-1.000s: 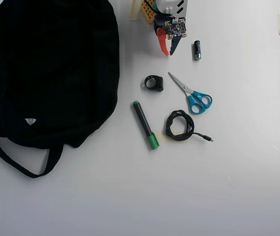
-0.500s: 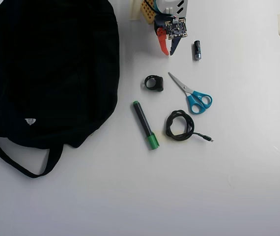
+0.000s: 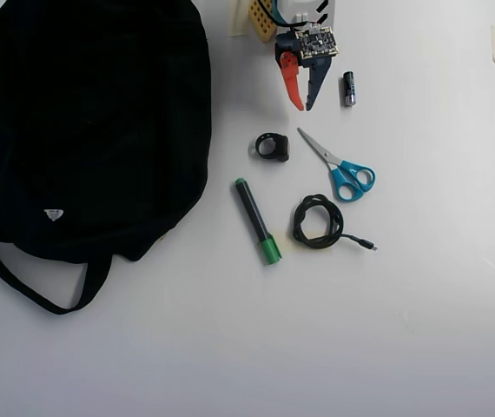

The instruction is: Put the cable into the black bag

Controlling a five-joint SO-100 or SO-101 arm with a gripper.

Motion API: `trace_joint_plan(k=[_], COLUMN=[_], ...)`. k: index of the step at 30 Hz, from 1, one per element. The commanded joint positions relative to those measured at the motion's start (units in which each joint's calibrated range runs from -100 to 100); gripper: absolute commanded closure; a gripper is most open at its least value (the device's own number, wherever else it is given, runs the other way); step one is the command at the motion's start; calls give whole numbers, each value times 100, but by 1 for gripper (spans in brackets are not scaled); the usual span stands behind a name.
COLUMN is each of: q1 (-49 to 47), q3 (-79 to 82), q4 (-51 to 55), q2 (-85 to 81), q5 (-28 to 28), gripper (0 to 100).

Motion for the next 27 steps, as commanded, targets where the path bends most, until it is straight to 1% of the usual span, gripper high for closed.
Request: trace_joint_plan(k=[1, 4, 13, 20, 24, 27], q1=[-45, 0, 38, 202, 486, 644], q3=[-649, -883, -1458, -1862, -2554, -3704], q4=[-962, -1737, -3615, -4924, -5389, -5406], q2=[572, 1053, 2639, 3444, 4107, 5070], q5=[-30, -30, 17, 22, 22, 22], gripper=[97, 97, 97, 97, 97, 97])
